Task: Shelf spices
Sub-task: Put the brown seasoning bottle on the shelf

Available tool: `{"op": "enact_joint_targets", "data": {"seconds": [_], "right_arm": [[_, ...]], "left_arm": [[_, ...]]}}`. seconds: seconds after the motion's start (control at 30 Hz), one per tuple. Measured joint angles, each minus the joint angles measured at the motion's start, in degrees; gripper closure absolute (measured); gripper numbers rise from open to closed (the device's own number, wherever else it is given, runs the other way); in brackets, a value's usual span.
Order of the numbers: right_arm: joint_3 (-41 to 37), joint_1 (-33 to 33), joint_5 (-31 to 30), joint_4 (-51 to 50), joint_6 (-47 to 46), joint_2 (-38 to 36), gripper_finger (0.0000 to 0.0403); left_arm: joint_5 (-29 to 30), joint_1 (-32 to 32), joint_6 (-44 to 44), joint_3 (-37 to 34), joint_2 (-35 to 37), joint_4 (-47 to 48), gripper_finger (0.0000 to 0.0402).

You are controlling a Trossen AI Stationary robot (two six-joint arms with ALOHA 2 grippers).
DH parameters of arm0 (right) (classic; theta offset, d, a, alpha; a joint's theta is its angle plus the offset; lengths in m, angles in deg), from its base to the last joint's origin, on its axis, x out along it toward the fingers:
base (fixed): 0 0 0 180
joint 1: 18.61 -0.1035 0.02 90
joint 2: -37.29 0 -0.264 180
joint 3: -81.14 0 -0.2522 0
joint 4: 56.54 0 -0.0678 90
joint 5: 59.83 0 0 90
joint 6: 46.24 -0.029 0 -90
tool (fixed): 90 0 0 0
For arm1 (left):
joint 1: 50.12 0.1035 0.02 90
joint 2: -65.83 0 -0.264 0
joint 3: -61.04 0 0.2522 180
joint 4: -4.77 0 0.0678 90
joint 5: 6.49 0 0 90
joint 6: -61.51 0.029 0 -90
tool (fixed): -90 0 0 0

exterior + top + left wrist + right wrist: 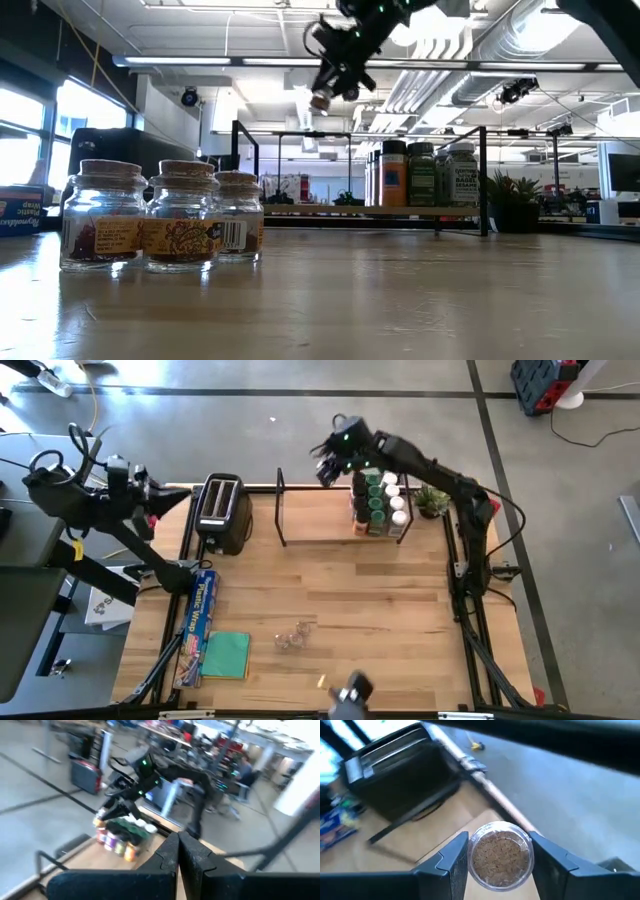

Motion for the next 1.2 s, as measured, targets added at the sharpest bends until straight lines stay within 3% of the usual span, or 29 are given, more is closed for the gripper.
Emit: {"op": "enact_joint_targets", "data": {"seconds": [0.2, 0.4, 0.5, 0.67, 1.2], "right_arm": [[0.0, 8.2, 5.8, -1.2, -1.0, 2.6, 0.0242], [0.0, 7.9, 6.7, -4.1, 4.4, 5.2, 0.0241], [0.0, 7.4, 6.6, -3.9, 4.8, 7.1, 0.0241], [0.0, 7.3, 1.2, -3.6, 7.6, 9.7, 0.0241], [0.0, 4.1, 3.8, -0.7, 20.9, 15.5, 0.0240]], "left_arm": [[10.2, 2.1, -1.4, 0.0, -1.0, 0.5, 0.0399], [14.3, 5.2, -4.2, -0.1, -3.0, 0.3, 0.0399], [14.6, 7.0, -3.4, -0.1, -3.7, 0.3, 0.0399], [15.4, 10.7, -3.2, -0.1, -3.7, -0.1, 0.0399], [13.7, 17.9, -2.7, -0.1, -3.6, -1.3, 0.0399]]}}
